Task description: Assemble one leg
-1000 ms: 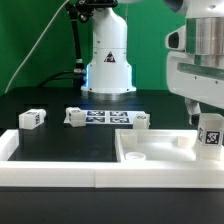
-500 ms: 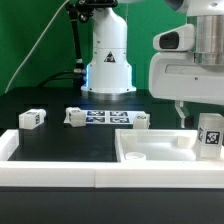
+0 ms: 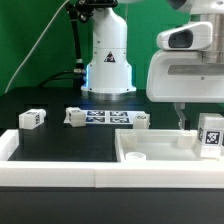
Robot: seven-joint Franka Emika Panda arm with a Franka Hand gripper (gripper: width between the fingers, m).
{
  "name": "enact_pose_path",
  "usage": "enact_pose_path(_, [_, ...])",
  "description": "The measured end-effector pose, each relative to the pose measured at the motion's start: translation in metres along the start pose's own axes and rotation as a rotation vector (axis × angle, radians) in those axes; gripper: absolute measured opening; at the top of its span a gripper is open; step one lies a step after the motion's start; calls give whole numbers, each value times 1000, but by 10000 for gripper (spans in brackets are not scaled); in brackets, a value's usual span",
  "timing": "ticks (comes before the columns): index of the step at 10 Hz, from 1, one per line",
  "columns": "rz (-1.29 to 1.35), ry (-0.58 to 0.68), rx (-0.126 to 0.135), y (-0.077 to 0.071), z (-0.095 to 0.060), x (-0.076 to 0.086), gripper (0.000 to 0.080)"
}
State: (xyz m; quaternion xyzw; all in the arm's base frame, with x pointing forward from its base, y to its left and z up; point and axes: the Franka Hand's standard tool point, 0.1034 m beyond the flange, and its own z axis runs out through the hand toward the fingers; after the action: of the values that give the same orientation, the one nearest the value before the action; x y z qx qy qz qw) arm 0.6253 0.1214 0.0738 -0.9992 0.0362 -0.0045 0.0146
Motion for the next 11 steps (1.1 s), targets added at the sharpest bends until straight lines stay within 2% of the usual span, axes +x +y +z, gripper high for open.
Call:
enact_pose_path(1, [-5,0,0,0,0,0,596])
enact_pose_path(2, [-4,-1,0,0,0,0,413])
enact_pose_path(3, [-4,-1,0,0,1,0,413])
enact_pose_path(4, [8,-1,1,0,0,0,290])
enact_pose_path(6, [35,-2,2,1,1,0,290])
enact_pose_path(7, [78,-14,14,3,1,2,290])
enact_pose_path(8, [204,-18,22,3,1,2,290])
enact_pose_path(11, [587,-23,24,3,0,1,291])
